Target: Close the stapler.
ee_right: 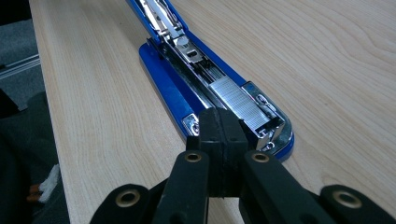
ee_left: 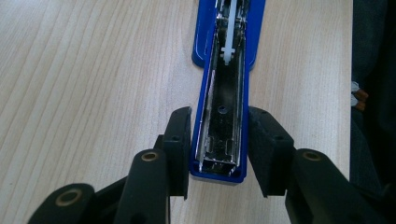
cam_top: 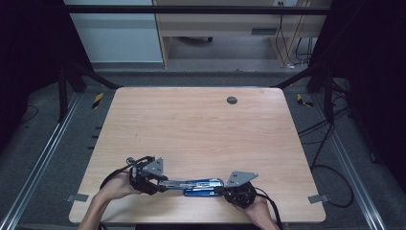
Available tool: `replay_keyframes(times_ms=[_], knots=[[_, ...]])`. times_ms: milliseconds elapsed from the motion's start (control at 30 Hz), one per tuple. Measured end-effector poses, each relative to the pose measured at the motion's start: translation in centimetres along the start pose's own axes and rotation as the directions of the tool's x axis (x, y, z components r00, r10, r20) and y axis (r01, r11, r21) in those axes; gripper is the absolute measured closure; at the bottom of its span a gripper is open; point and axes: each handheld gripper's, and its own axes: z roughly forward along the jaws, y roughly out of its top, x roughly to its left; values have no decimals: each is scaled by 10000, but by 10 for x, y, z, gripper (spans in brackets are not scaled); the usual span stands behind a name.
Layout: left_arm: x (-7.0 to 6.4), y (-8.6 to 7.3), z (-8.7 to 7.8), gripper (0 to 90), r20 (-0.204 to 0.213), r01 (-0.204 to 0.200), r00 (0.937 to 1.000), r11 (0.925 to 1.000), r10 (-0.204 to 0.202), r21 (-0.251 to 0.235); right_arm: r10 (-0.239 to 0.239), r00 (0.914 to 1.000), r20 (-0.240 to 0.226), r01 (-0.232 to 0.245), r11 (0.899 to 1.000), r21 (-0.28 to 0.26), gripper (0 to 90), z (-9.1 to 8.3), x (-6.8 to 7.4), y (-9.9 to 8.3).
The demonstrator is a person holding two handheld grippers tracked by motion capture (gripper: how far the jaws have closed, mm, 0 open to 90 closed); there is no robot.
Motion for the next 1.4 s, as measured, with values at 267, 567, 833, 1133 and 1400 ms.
replay_keyframes(times_ms=[267,567,833,1133,1400], knots=[[-1,3,-1,617,-15,16,10000,10000,-16,71,-15,10000,-5,15,10000,13,900,0,0,0],[0,9,-8,625,55,14,10000,9999,-13,-102,-9,10000,-2,9,10000,14,900,0,0,0],[-1,10,-10,624,41,118,9999,9992,-117,-394,-23,10000,-35,23,10000,14,900,0,0,0],[-3,16,-15,627,-12,113,9999,9987,-114,-493,-22,10000,-12,22,10000,10,900,0,0,0],[-3,17,-16,627,-19,173,9998,9978,-175,-636,-50,10000,-30,50,10000,7,900,0,0,0]])
